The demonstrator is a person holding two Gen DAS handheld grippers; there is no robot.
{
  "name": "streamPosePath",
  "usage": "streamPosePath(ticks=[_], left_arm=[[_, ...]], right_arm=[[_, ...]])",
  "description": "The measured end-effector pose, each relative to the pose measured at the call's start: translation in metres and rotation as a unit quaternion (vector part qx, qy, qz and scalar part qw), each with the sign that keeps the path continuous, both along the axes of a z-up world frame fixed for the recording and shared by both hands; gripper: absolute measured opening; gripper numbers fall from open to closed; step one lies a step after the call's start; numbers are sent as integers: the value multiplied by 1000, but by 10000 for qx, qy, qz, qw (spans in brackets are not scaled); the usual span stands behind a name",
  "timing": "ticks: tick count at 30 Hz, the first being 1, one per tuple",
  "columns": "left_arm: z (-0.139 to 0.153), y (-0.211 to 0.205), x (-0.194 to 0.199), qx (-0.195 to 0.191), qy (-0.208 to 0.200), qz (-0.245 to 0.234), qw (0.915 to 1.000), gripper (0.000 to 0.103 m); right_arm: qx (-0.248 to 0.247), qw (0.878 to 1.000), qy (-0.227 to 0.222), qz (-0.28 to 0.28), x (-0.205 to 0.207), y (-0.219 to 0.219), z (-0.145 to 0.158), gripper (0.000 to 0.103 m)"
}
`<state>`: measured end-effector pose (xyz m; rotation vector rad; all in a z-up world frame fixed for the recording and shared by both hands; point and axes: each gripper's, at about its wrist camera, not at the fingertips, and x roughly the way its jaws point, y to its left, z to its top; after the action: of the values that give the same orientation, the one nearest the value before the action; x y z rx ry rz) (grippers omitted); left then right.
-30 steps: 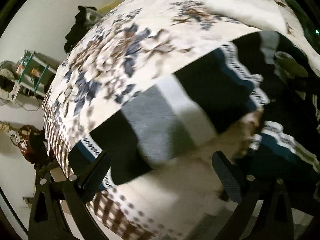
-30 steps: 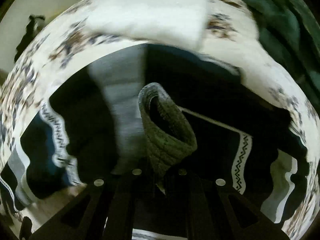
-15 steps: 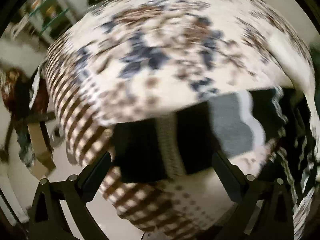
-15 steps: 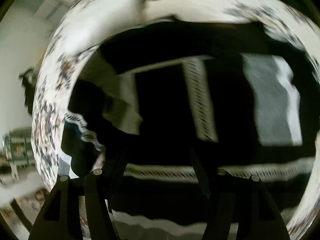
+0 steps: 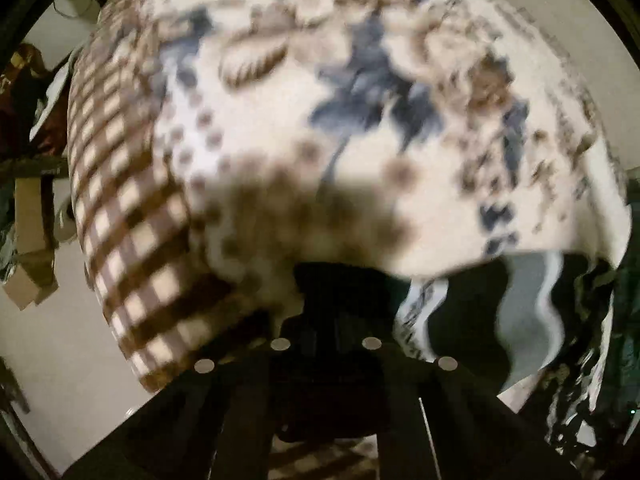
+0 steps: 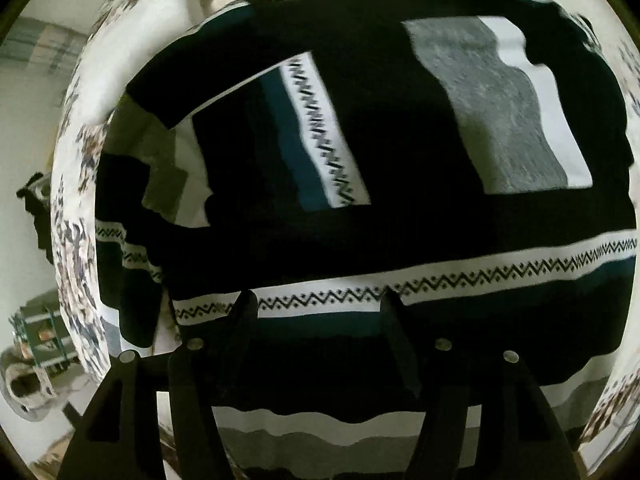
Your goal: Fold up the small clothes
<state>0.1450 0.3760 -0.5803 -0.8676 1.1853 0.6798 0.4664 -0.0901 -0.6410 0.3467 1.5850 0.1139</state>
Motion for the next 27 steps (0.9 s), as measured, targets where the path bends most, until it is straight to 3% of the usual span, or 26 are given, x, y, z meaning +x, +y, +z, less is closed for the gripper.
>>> streamPosePath(ticks=[5, 11, 14, 16, 17, 19, 23, 26, 27], left_arm=[[45, 45, 16, 571, -544, 294, 9965, 3], [37, 92, 30, 894, -605, 433, 9932, 3], [32, 107, 16, 454, -745, 766, 9932, 5], [31, 107, -8, 68, -947, 1074, 9897, 11], [30, 101, -18, -97, -1036, 1199, 9873, 18], [25, 83, -41, -430, -1181, 1480, 9810, 62], [-2, 52, -49, -1213, -1527, 1865, 9629, 64], [-25, 46, -24, -1465, -1818, 2107, 9493, 64], [-28, 47, -15, -1438, -1855, 2121, 9486, 64]], right_arm=[[55, 10000, -30, -30, 3, 17, 4, 66], [174, 9997, 150, -59, 5, 39, -12, 66], [217, 9996, 187, -48, 3, 51, -18, 66], [215, 9996, 147, -94, 2, 55, -20, 78], [186, 9997, 67, -175, 1, 55, -21, 90], [40, 9996, -22, -289, 0, 52, -21, 94], [-380, 9974, -171, -590, 2, 36, -19, 94], [-447, 9959, -225, -750, 3, 24, -15, 94], [-492, 9954, -264, -784, 3, 19, -13, 94]])
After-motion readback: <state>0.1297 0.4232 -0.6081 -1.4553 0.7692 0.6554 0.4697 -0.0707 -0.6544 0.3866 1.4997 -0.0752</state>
